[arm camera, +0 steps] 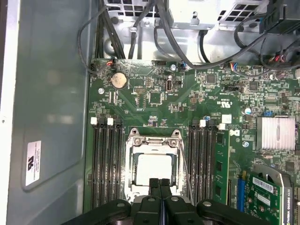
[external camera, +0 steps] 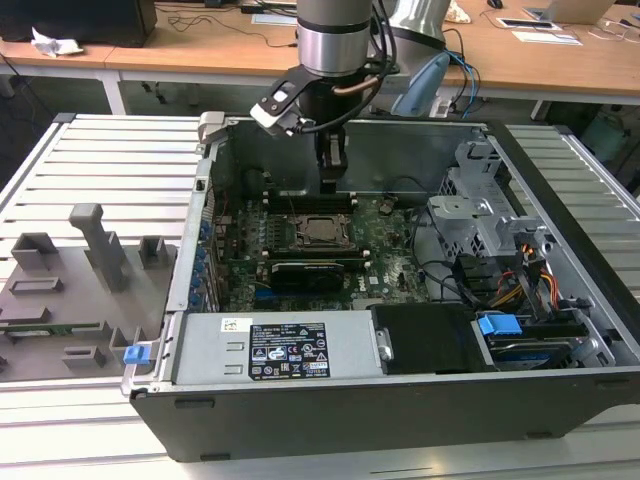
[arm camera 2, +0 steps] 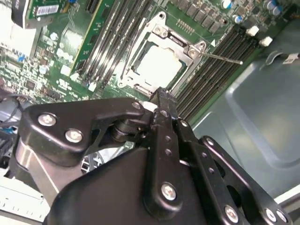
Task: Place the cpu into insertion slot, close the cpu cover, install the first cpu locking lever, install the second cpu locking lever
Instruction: 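Install the first cpu locking lever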
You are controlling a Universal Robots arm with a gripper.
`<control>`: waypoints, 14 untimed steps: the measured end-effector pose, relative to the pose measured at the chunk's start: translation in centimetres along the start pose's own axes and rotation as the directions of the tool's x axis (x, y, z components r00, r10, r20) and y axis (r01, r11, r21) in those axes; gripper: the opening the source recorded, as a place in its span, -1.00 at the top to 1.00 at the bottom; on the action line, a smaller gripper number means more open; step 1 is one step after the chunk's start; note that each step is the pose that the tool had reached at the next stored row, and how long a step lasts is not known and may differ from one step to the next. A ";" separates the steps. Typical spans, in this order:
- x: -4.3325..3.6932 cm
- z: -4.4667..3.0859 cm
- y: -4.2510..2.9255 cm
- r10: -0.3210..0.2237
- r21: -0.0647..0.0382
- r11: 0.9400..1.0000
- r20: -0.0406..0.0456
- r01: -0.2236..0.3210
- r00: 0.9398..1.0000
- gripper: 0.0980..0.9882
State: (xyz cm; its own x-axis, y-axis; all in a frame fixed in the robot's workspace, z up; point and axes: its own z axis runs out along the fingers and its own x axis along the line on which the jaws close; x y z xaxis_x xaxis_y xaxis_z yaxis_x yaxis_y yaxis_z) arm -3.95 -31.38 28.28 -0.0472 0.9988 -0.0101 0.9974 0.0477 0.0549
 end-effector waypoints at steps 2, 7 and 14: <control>0.00 -0.01 0.00 -0.036 0.000 0.999 -0.001 0.036 0.999 0.98; 0.00 0.00 0.00 -0.124 -0.002 0.992 -0.006 0.124 0.992 0.98; 0.00 -0.01 0.00 -0.173 -0.002 0.985 -0.009 0.173 0.985 0.98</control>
State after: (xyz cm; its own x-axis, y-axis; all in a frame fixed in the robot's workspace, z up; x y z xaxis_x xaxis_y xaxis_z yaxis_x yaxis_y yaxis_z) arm -3.94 -31.39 28.28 -0.2198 0.9755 -0.0106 0.9740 0.2200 0.0548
